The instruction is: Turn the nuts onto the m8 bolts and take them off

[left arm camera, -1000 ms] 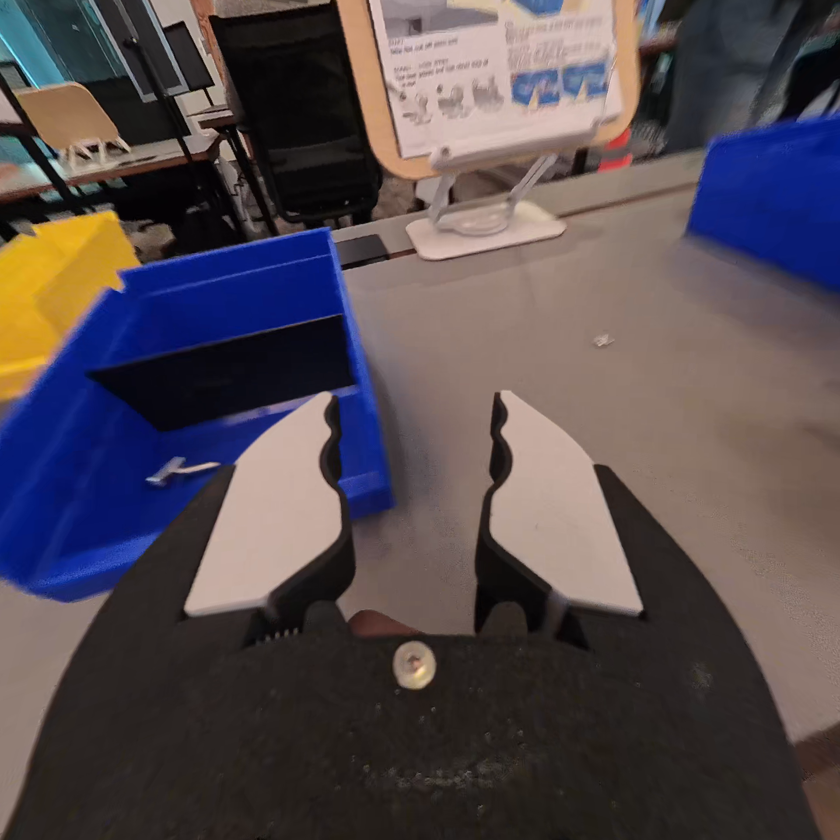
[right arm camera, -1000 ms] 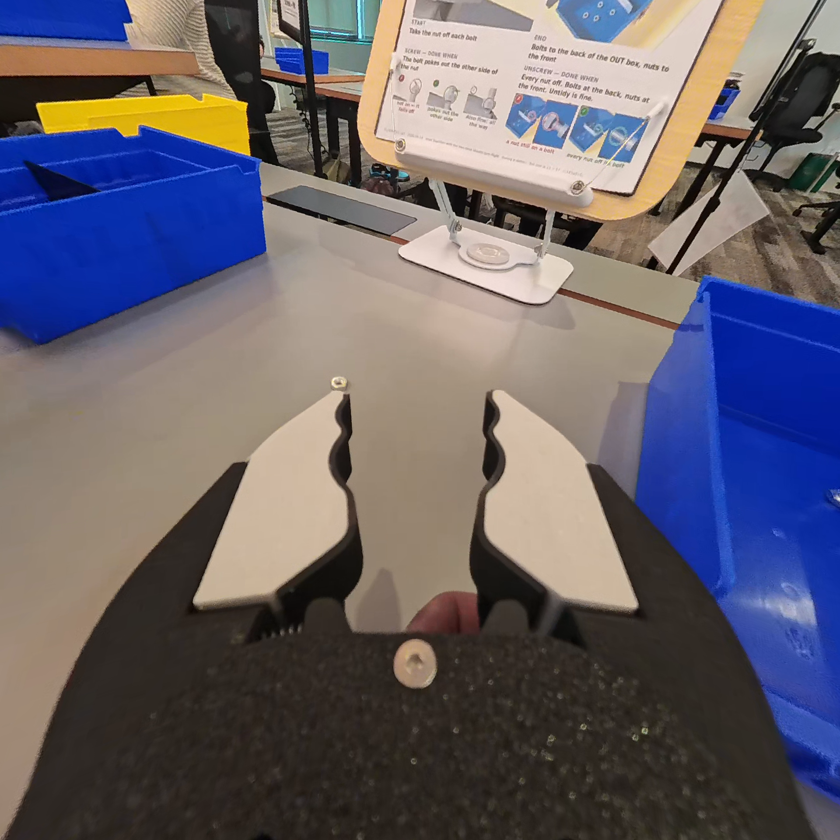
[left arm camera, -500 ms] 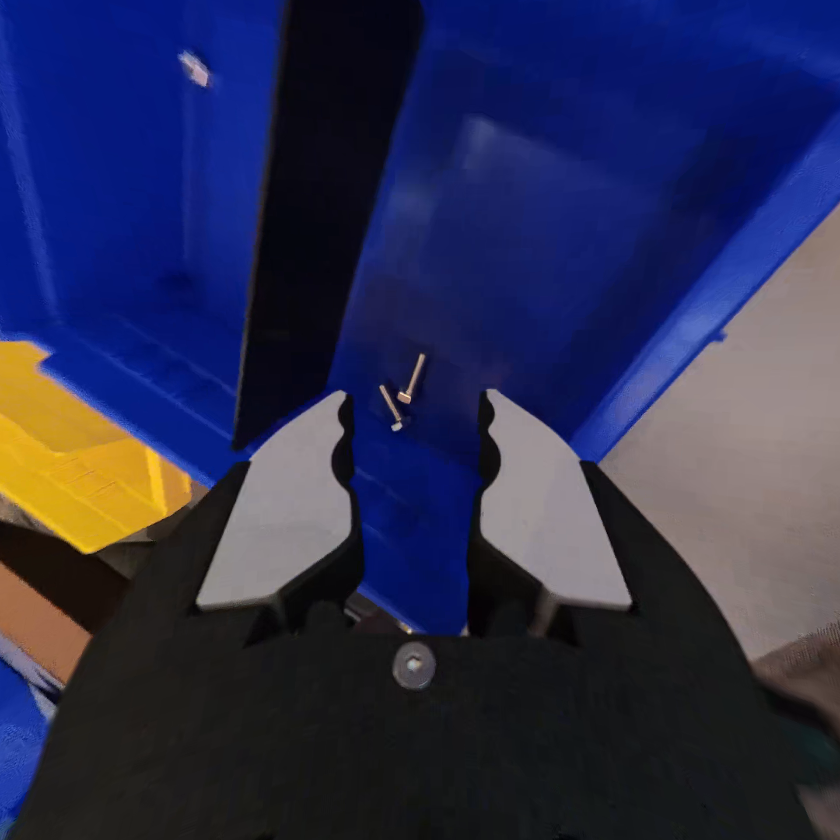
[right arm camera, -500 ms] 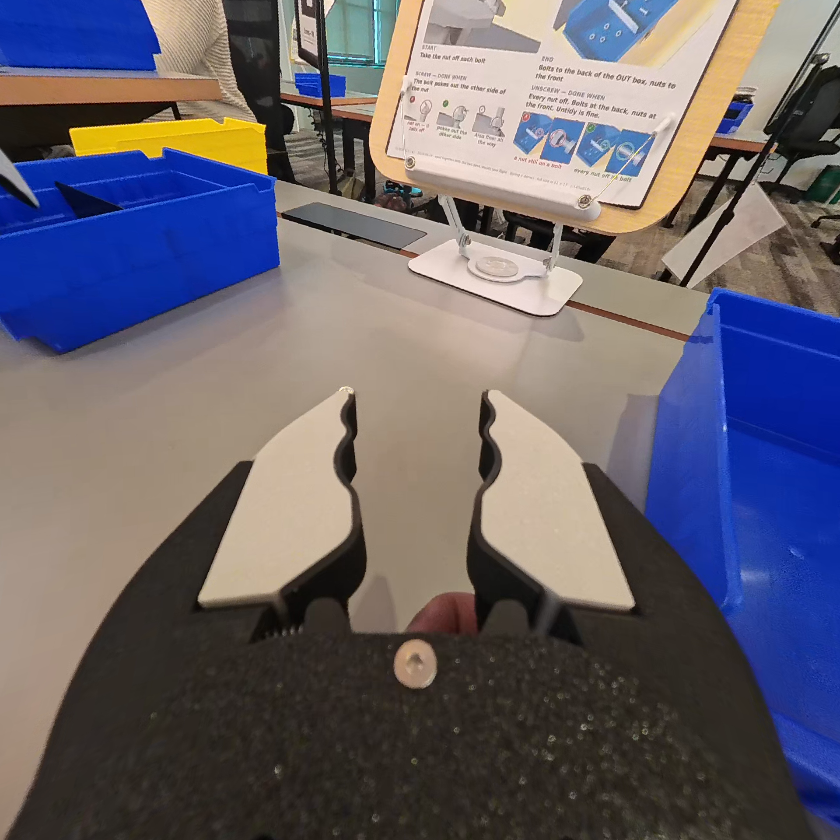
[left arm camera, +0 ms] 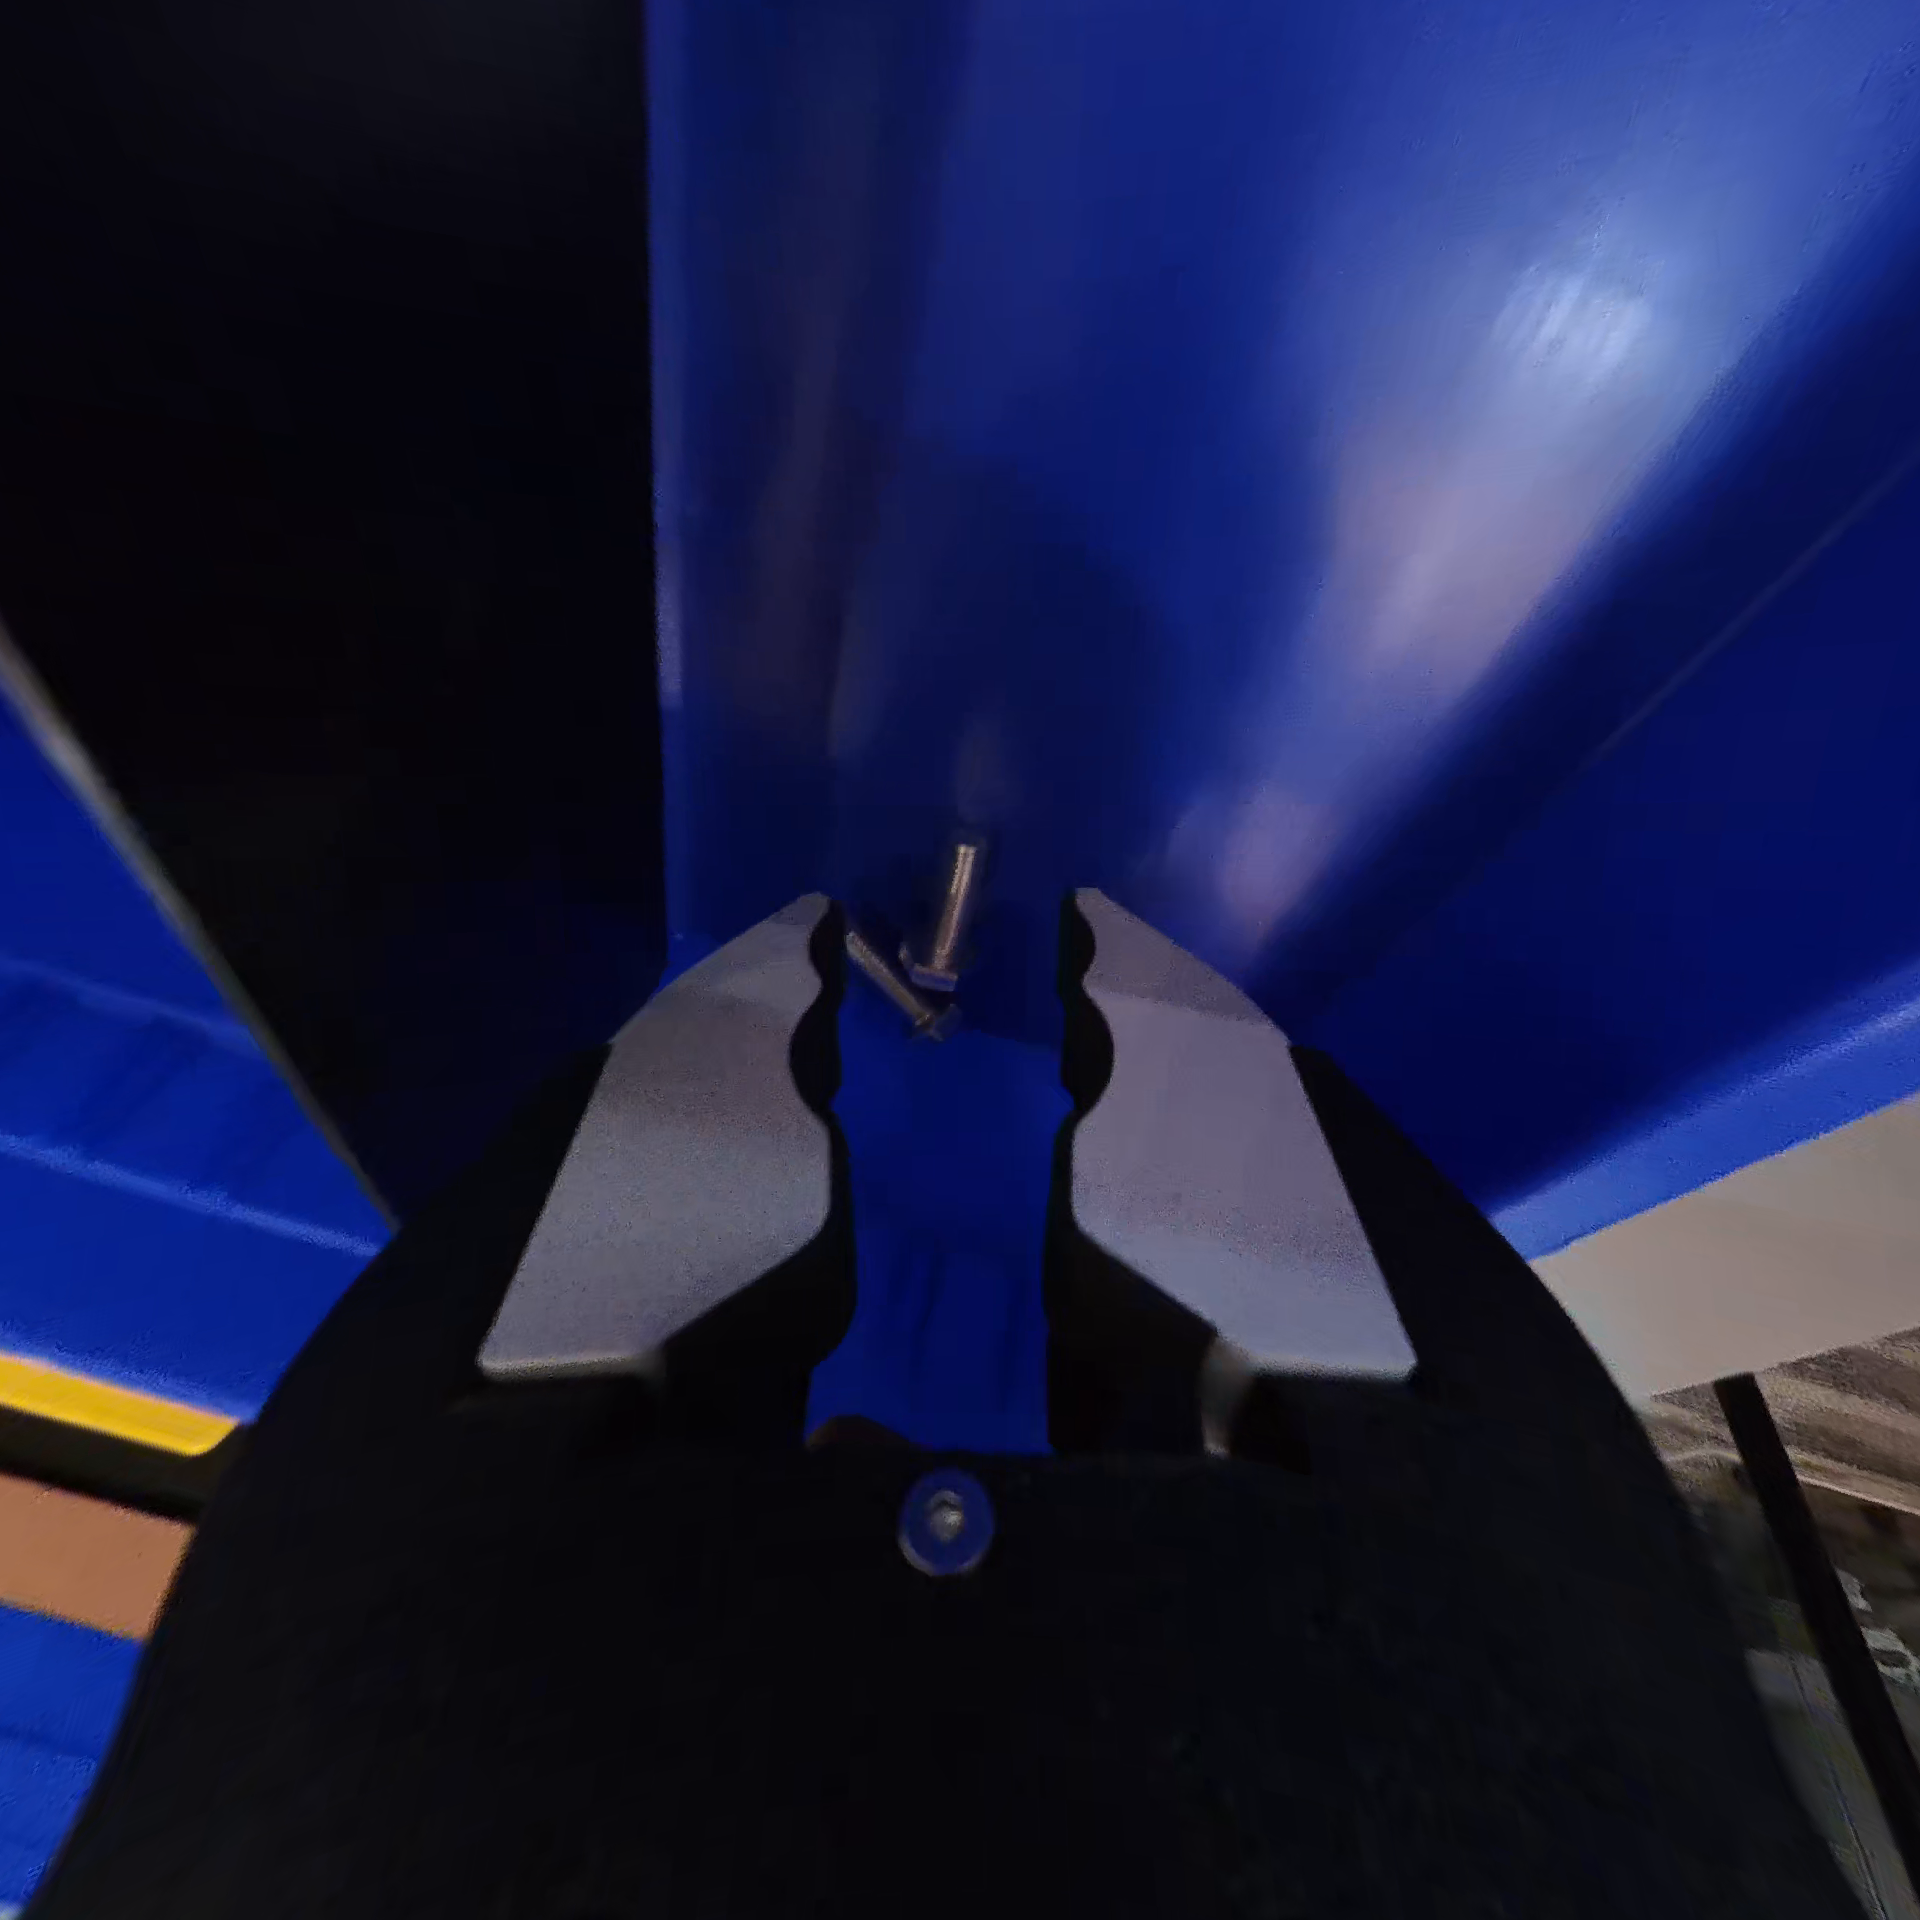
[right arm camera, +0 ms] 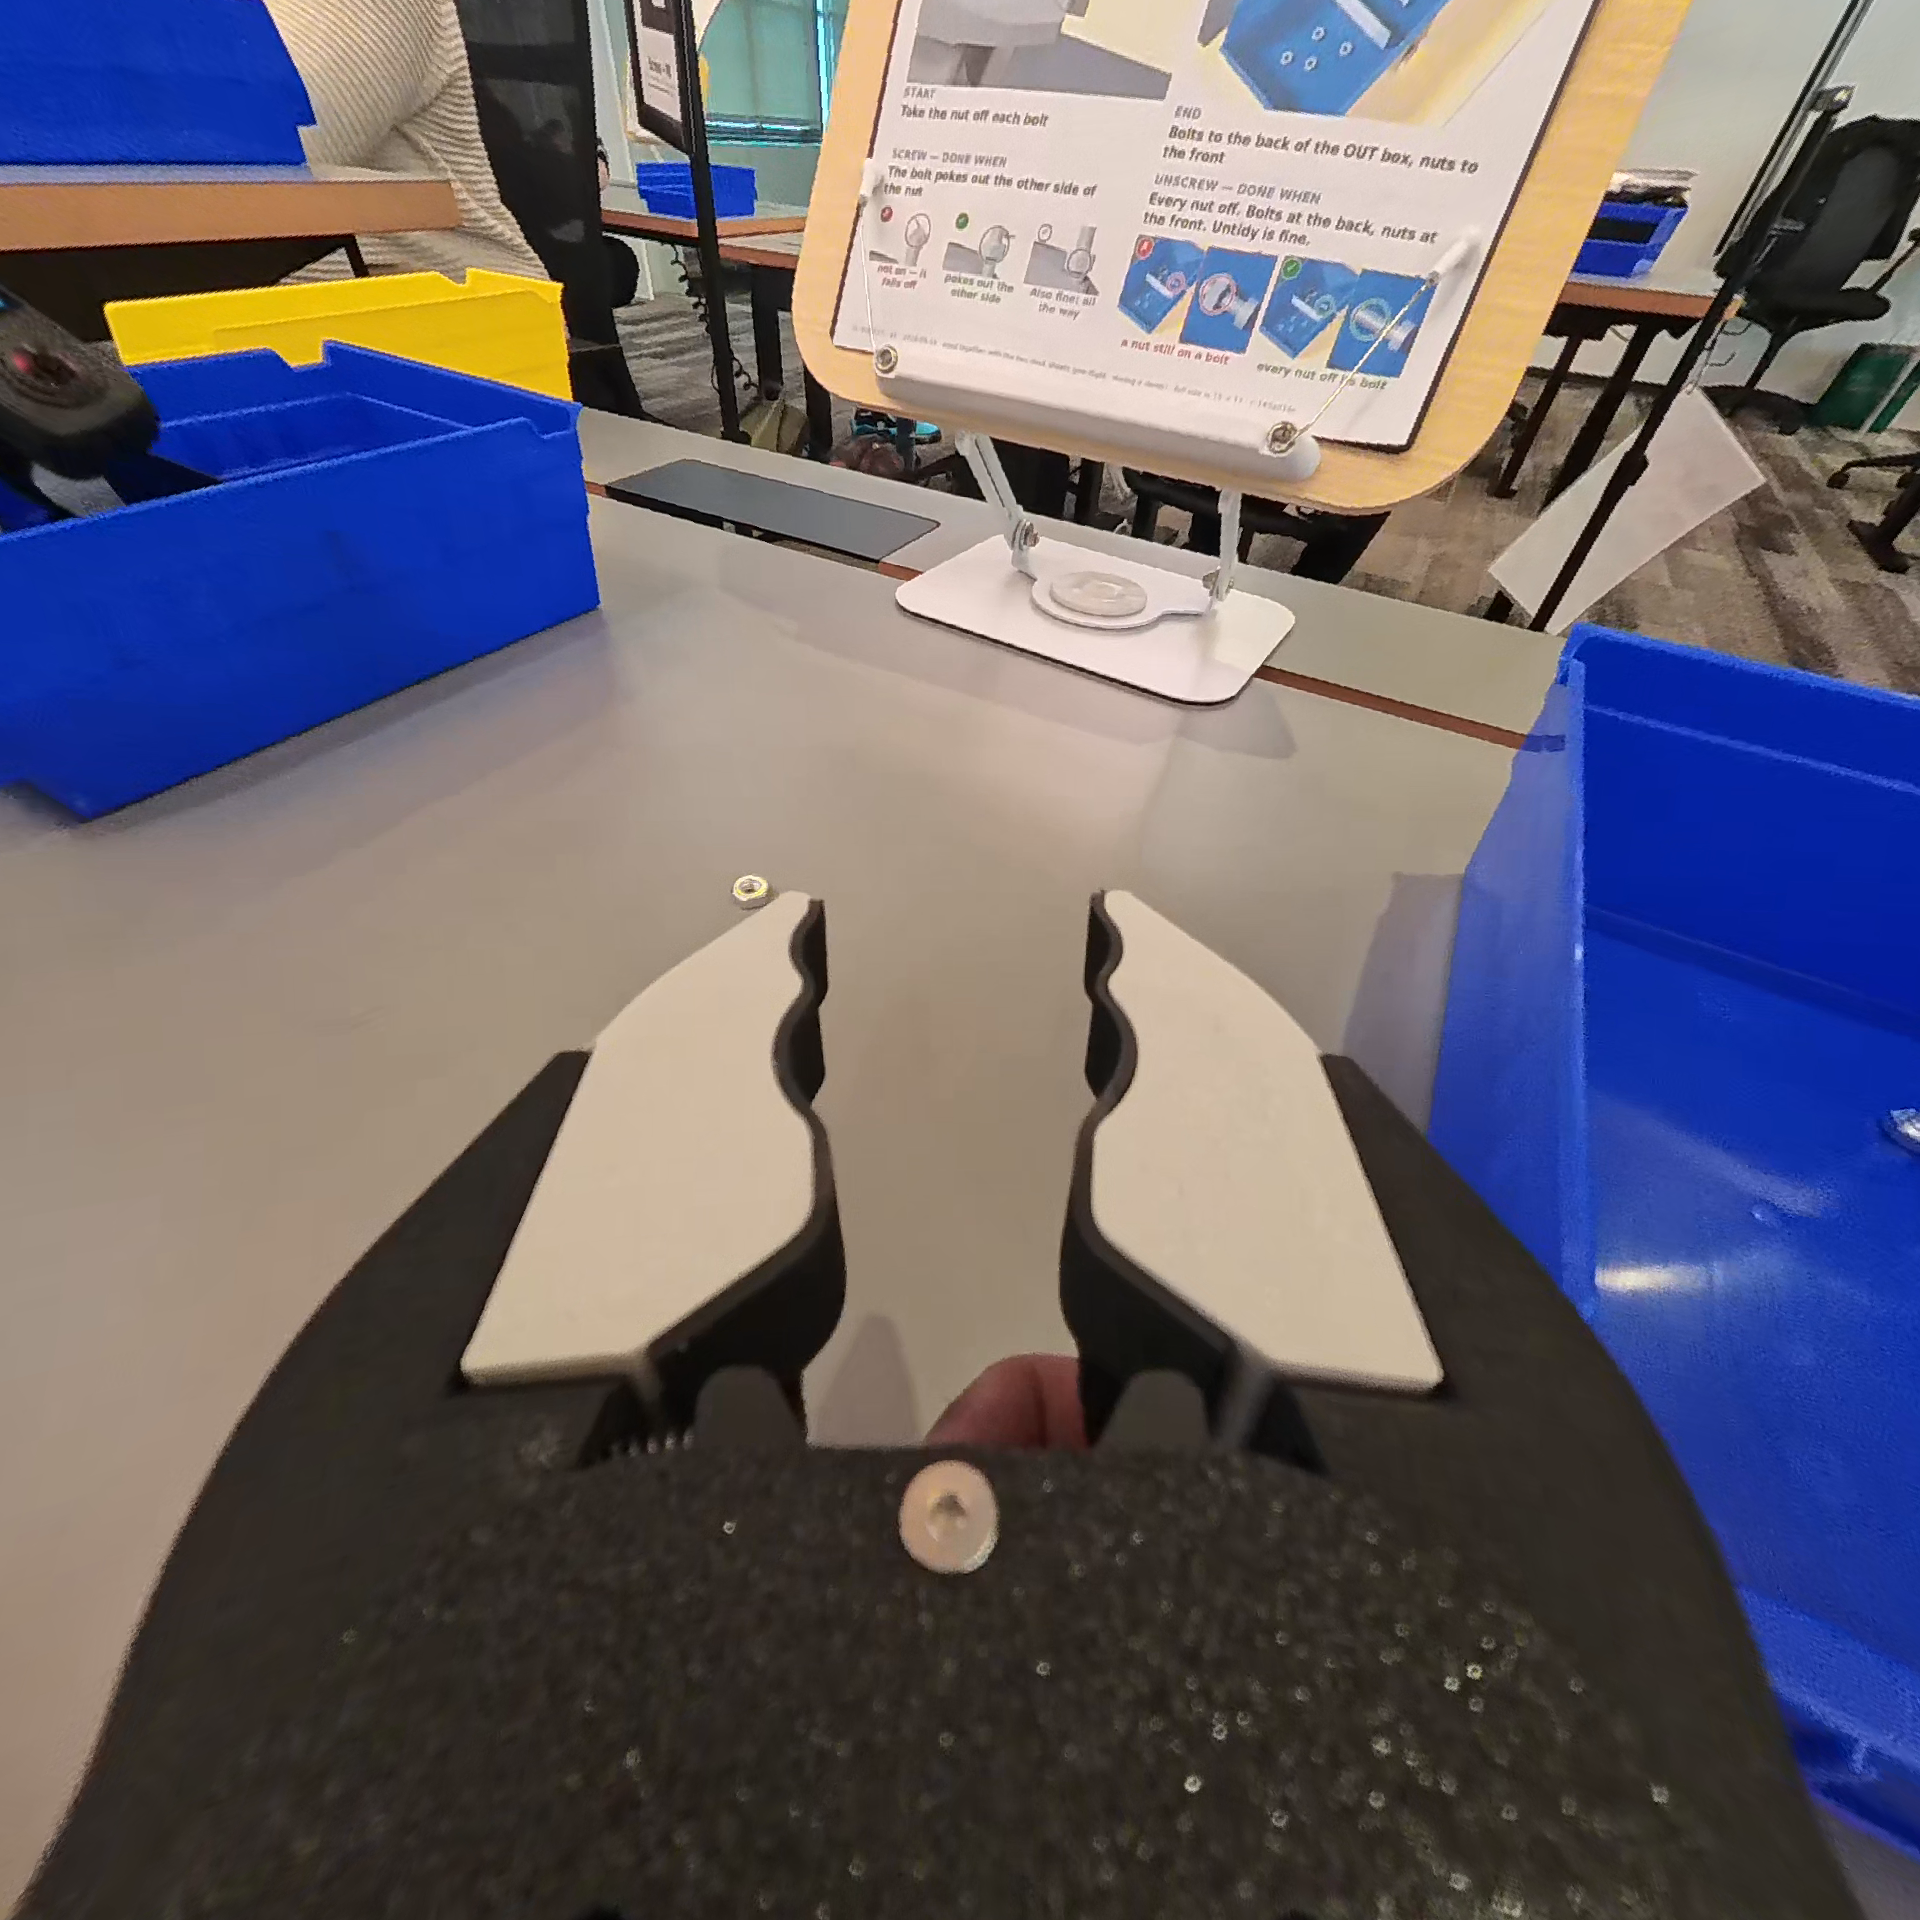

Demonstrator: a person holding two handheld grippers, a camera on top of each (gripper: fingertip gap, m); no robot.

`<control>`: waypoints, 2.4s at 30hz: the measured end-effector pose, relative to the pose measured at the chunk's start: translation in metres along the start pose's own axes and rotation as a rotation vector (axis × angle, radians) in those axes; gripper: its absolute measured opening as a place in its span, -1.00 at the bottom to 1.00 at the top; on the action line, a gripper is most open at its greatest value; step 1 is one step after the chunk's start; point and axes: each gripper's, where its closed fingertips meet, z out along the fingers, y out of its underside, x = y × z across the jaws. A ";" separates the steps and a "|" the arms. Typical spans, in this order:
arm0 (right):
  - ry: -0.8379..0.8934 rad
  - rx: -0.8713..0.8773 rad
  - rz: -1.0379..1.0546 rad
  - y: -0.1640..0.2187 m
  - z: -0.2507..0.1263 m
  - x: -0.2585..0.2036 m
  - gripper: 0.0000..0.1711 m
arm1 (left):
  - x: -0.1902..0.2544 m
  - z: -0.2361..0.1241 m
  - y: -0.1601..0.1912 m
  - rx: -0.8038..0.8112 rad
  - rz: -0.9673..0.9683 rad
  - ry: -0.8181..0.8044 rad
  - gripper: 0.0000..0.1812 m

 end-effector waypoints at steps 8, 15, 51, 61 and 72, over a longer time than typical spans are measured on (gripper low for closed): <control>0.006 0.005 0.003 -0.001 -0.002 0.002 -0.46 | 0.009 0.005 0.003 -0.016 -0.004 0.032 -0.91; 0.000 0.014 0.014 -0.001 -0.005 0.000 -0.47 | 0.008 0.003 0.003 0.002 0.013 -0.048 -0.91; -0.003 0.025 -0.027 -0.020 -0.013 -0.017 -0.51 | 0.131 -0.209 -0.172 1.415 -0.631 -0.366 -0.92; -0.018 0.022 -0.030 -0.017 -0.013 -0.020 -0.51 | 0.094 -0.167 -0.257 1.213 -0.577 -0.122 -0.92; -0.024 -0.012 -0.035 -0.007 -0.011 -0.019 -0.53 | 0.086 -0.113 -0.320 0.910 -0.397 0.064 -0.92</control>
